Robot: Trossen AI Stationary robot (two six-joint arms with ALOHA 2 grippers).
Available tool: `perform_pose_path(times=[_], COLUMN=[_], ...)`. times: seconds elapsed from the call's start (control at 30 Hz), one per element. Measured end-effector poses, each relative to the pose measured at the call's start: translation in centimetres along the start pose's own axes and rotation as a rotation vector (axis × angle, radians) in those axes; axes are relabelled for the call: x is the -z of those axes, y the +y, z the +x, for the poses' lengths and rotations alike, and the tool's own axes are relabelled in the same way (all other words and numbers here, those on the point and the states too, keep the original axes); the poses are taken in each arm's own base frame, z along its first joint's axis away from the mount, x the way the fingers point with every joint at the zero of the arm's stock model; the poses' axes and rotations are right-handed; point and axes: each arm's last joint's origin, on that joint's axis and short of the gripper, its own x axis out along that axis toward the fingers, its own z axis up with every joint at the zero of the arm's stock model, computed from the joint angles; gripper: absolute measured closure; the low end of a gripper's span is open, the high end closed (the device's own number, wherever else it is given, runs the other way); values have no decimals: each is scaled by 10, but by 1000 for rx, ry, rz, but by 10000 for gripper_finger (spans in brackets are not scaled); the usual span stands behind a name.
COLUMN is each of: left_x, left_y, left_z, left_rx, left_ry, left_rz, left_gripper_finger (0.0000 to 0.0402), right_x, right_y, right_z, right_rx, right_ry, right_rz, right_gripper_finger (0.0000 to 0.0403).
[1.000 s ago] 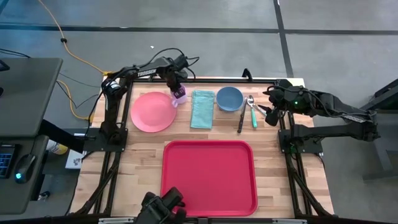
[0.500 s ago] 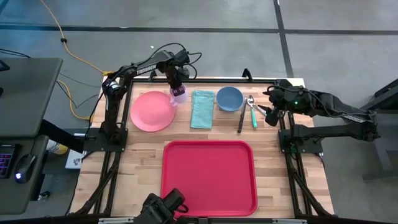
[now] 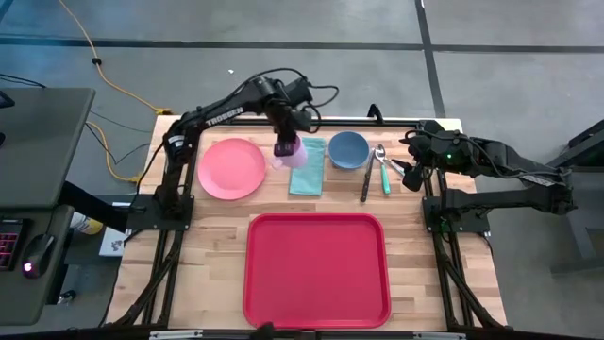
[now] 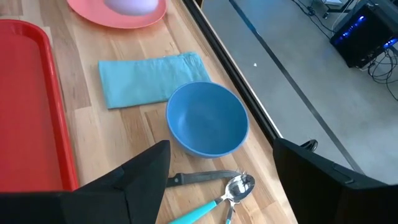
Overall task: Set up tray
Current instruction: Put the light pink mug on the red tray
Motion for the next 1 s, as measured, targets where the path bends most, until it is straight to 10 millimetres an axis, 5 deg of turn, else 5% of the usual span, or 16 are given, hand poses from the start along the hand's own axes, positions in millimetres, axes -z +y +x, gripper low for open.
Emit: perform_pose_path(times=[0.3,0.57,0.77,1.0], left_x=[-44,-74,-93,-92], left_y=[-59,-115,-153,-155], left_z=[-1,18,66,110], left_rx=[82,93,113,45], left_ry=[-198,-281,-266,-136], left_rz=[192,386,534,624], left_gripper_finger=[377,377,377,377], right_x=[0,0,0,1], right_y=[0,0,0,-1], right_z=[0,0,0,-1], right_rx=[0,-3,0,6], right_ry=[0,0,-1,0], right_rz=[11,14,15,17], right_gripper_finger=[137,137,137,137])
